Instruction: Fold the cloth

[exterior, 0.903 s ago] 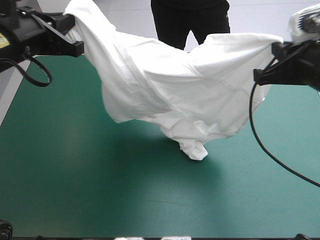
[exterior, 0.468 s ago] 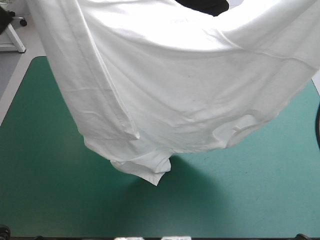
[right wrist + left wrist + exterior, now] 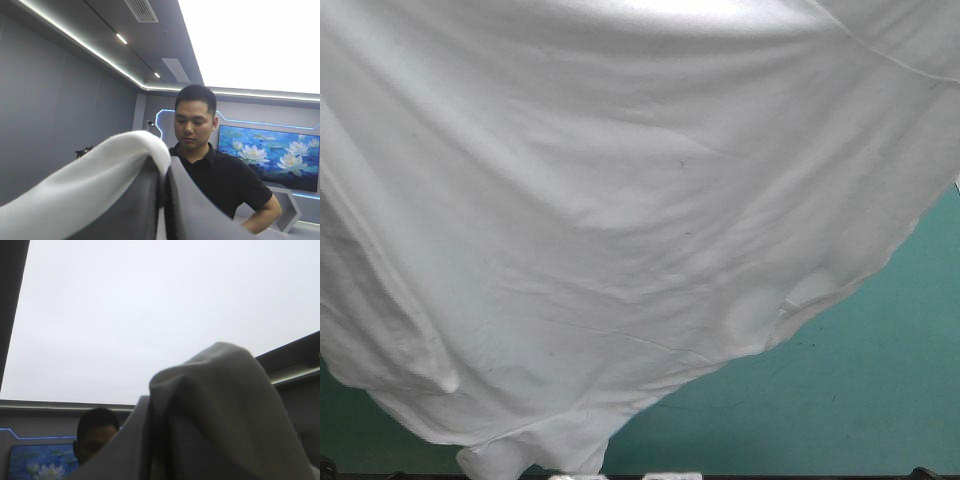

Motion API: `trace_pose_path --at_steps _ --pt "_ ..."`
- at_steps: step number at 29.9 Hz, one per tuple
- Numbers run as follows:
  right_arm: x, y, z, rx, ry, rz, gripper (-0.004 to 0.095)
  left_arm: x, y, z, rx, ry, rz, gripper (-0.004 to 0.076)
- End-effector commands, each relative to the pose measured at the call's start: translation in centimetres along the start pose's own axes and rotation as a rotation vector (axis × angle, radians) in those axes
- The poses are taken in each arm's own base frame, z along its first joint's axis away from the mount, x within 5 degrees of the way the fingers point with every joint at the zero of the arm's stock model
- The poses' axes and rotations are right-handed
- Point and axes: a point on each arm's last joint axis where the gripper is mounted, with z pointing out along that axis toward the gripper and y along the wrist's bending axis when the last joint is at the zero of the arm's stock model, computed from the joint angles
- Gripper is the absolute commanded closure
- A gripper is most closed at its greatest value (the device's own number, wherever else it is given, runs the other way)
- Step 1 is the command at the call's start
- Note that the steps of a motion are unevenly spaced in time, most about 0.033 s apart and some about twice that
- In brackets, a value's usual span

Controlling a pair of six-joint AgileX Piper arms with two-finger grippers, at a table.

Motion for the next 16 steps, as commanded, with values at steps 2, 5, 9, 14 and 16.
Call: trace_pose_path --at_steps 2,5,9,14,16 --pt "0.6 -0.1 0.0 0.011 0.066 0.002 0.0923 0.7 -0.1 0.0 0.013 0.075 -0.002 0.0733" --pt "2.8 0.3 1.0 0.010 0.230 -0.014 0.0923 3.4 0.1 0.7 0.019 0.238 0.003 0.0733" --pt "5.7 0.6 2.5 0.046 0.407 -0.026 0.0923 7.7 0.7 1.9 0.011 0.428 0.006 0.0733" --pt "10.2 0.8 5.0 0.171 0.570 -0.061 0.0925 15.3 2.0 3.7 -0.018 0.671 0.011 0.0733" --pt "12.5 1.1 6.1 0.205 0.642 -0.094 0.0925 19.0 2.6 4.2 -0.035 0.779 0.023 0.0733"
